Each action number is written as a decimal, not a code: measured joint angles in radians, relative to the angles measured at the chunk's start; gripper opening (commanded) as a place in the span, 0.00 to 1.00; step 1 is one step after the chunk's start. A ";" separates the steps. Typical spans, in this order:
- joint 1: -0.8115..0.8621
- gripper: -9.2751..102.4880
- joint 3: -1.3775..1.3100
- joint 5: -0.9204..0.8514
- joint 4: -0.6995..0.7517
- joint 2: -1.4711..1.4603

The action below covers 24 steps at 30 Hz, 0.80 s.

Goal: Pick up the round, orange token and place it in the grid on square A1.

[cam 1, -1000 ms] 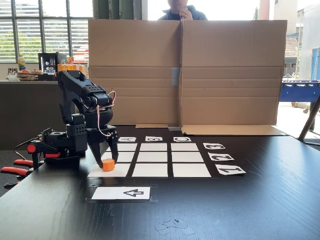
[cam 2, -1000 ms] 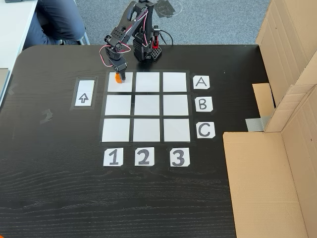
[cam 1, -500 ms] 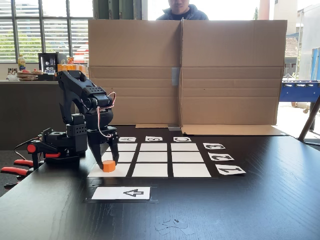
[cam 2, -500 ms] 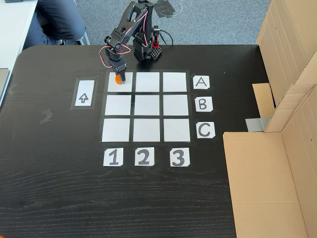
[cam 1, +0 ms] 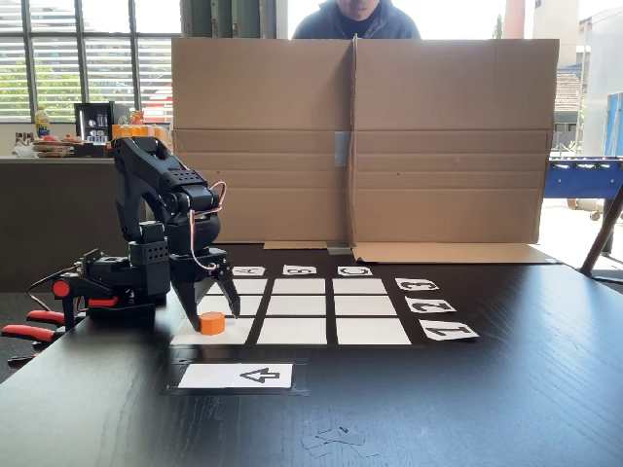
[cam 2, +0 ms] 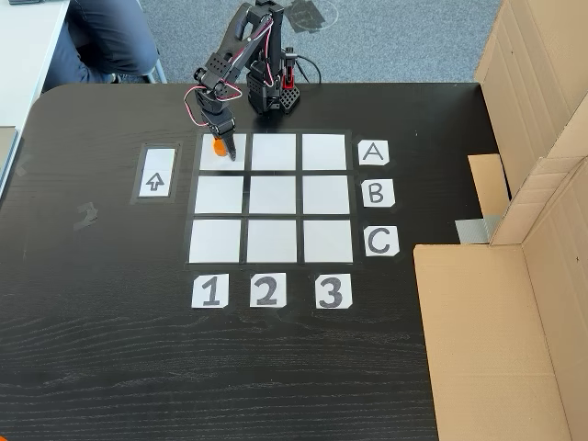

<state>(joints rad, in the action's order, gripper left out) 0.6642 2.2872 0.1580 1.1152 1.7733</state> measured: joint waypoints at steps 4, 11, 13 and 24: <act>0.018 0.37 0.000 0.000 -0.014 0.000; 0.064 0.39 -0.064 -0.003 -0.029 -0.002; 0.083 0.39 -0.097 -0.006 -0.029 -0.002; 0.150 0.39 -0.222 -0.012 -0.028 0.127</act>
<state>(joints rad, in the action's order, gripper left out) 0.8145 2.0647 0.1457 1.0876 1.9006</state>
